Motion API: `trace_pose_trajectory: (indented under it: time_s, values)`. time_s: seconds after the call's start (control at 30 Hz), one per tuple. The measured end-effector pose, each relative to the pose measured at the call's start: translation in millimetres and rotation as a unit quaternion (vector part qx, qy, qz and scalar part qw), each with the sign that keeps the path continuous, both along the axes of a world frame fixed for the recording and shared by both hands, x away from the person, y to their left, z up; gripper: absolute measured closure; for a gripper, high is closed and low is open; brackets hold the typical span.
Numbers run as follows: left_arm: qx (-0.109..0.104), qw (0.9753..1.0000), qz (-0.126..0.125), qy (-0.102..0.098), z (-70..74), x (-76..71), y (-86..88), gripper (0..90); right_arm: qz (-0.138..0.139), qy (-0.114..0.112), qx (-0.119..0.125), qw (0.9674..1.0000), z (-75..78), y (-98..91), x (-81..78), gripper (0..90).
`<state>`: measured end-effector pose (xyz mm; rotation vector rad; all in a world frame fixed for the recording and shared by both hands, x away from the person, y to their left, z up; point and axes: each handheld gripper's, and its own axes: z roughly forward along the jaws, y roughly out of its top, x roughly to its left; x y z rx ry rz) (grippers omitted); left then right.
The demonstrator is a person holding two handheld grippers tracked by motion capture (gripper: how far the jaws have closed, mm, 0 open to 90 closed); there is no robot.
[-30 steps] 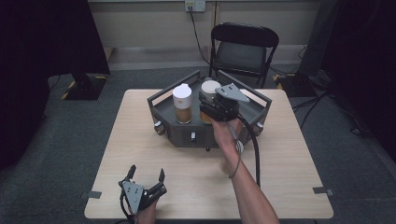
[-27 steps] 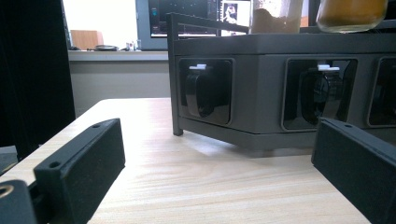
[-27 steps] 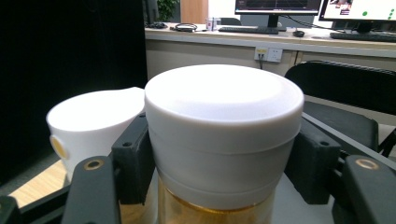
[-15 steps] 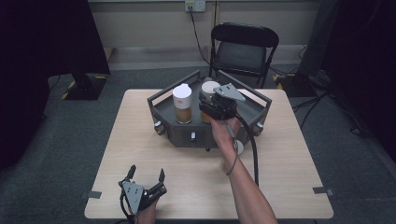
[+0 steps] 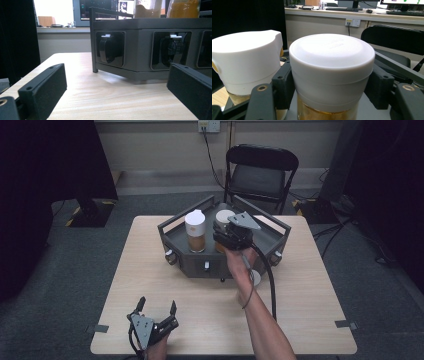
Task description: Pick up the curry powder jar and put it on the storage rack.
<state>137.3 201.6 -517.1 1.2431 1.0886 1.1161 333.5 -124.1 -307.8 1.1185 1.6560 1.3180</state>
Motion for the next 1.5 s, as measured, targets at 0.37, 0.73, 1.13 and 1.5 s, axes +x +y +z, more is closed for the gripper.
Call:
trace_pose_trajectory:
  time_s: [0.37,0.73,1.13,1.5]
  values:
    - [0.0,1.0,-0.003,0.0,0.0,0.1,0.9,2.2,-0.001,-0.001,0.008,1.0,-2.8,-2.2,0.7,33.5]
    - [-0.001,1.0,-0.006,0.0,0.1,0.4,2.4,1.7,-0.006,-0.01,0.006,0.9999,-8.6,2.9,-1.6,33.5]
    - [0.003,0.9999,-0.013,0.001,0.4,2.0,5.0,1.7,-0.003,-0.008,0.006,0.9999,-7.6,1.7,-0.9,33.3]
    - [0.0,1.0,-0.002,0.0,-0.1,3.0,1.0,0.8,-0.004,-0.004,0.008,0.9999,-5.9,1.9,-1.4,32.2]
